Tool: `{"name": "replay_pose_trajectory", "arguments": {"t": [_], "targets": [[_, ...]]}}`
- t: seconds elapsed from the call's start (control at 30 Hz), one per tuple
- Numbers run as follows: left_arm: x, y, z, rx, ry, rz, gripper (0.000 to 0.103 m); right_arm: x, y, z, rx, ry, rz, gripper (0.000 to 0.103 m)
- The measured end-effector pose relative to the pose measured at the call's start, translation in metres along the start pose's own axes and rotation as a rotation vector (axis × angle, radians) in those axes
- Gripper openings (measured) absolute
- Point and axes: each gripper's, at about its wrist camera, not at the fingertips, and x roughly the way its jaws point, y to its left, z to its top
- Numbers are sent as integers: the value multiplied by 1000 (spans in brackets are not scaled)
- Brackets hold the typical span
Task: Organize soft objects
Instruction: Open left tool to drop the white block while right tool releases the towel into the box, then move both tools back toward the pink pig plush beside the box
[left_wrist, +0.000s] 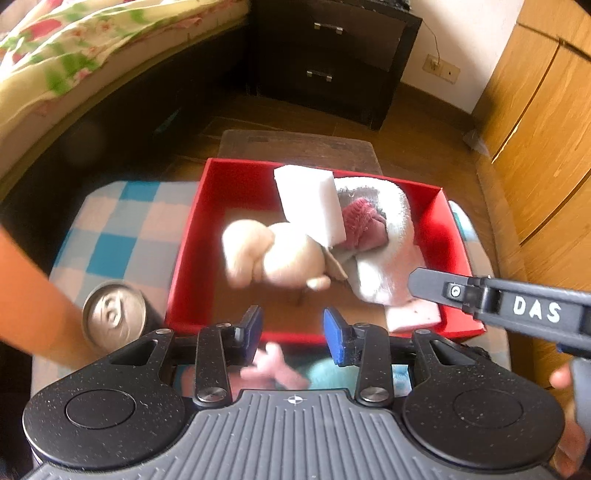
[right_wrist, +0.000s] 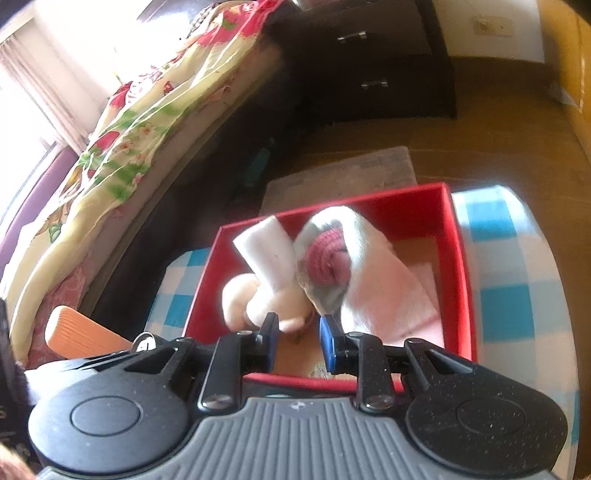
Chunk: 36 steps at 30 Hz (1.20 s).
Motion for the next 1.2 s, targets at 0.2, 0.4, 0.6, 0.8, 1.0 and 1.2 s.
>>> {"name": "replay_pose_trajectory", "arguments": {"t": [0.2, 0.4, 0.6, 0.8, 1.0, 1.2], "targets": [[-10, 7, -28, -39, 3, -33, 41, -16, 2, -9, 7, -8, 11, 3], [-15, 11, -53, -49, 29, -54, 41, -32, 4, -26, 10, -23, 18, 4], [-20, 26, -71, -91, 48, -62, 41, -39, -5, -63, 34, 19, 29, 7], [-27, 34, -80, -101, 40, -49, 43, -47, -4, -81, 29, 34, 47, 7], [-26, 35, -86, -98, 53, -48, 44, -54, -13, -95, 41, 56, 47, 8], [-20, 31, -100, -100, 102, -89, 50, -61, -24, -98, 61, 45, 26, 13]]}}
